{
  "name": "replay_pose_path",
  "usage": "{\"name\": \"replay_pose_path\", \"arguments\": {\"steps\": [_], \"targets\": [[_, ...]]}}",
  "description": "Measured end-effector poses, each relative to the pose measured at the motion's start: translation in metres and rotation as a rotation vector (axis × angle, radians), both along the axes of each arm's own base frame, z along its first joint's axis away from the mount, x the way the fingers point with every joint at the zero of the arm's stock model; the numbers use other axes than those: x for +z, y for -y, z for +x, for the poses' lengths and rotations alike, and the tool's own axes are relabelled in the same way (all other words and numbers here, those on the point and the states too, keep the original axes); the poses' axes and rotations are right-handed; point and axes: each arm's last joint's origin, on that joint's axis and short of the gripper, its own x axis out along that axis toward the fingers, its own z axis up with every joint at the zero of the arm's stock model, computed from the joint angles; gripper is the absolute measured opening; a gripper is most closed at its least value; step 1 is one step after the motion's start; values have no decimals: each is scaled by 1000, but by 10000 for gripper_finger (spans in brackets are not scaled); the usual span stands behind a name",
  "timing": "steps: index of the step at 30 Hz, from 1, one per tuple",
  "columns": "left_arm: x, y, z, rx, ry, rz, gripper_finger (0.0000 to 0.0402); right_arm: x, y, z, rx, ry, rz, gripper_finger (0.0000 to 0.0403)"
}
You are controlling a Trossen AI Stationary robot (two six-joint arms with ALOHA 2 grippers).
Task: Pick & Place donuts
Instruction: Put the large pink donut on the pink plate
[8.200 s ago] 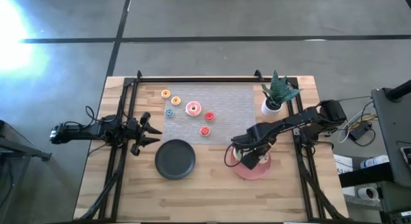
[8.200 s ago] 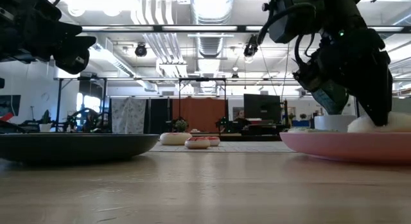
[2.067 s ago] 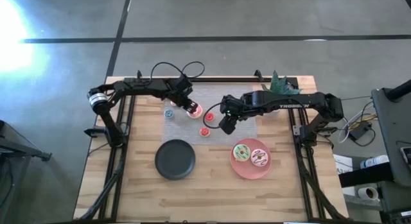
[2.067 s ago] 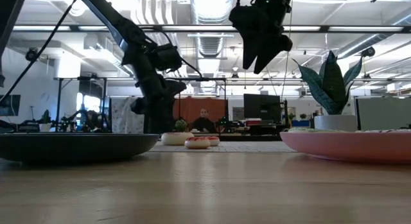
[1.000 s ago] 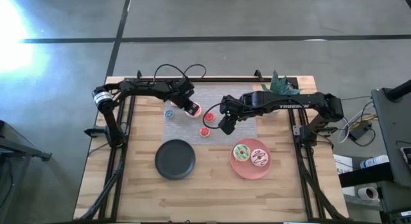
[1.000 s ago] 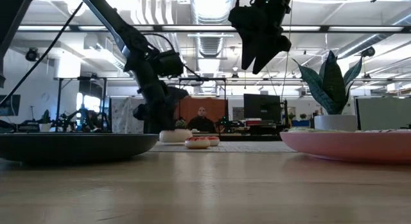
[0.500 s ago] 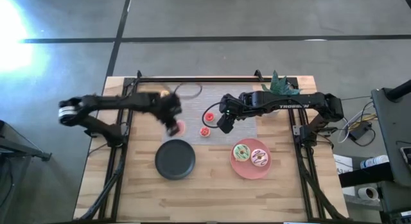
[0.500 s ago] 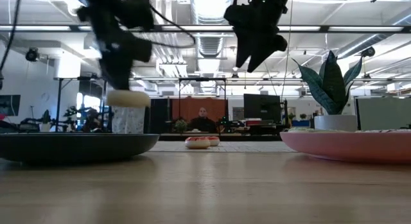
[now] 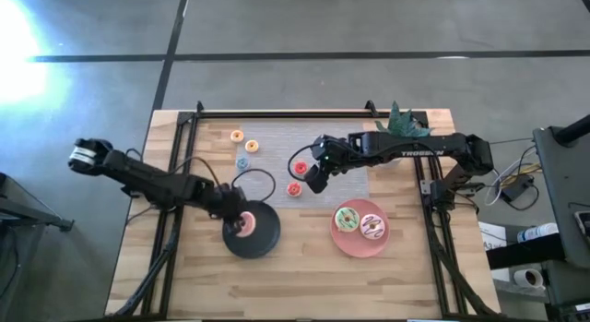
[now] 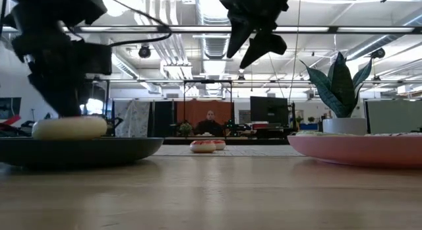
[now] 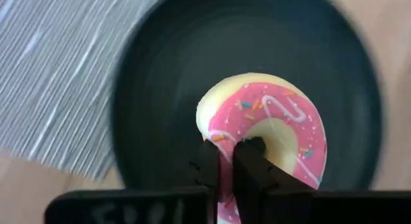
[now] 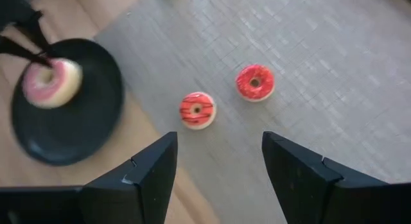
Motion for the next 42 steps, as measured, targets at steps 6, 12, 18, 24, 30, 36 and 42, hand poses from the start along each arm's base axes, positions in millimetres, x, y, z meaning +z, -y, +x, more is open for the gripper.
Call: {"name": "replay_pose_path", "arguments": {"steps": [6, 12, 18, 24, 30, 36, 42], "targets": [[-4, 5, -3, 90, -16, -35, 85, -1, -10, 1, 2, 3, 27, 219], [-2, 6, -2, 110, -16, -64, 132, -5, -11, 2, -18, -5, 41, 219], [1, 5, 2, 94, 51, 8, 99, -5, -11, 2, -32, -2, 41, 219], [-1, -2, 7, 90, 67, 45, 13, -4, -13, 2, -32, -2, 45, 219], [13, -10, 20, 68, 164, 46, 2, 1, -27, -3, 2, 1, 44, 219], [39, -33, 64, 14, 351, 10, 1, 23, -59, -36, -158, 5, 28, 219], [40, -32, 131, -104, 367, -67, 0, 28, -94, -65, -253, -48, 132, 219]]}}
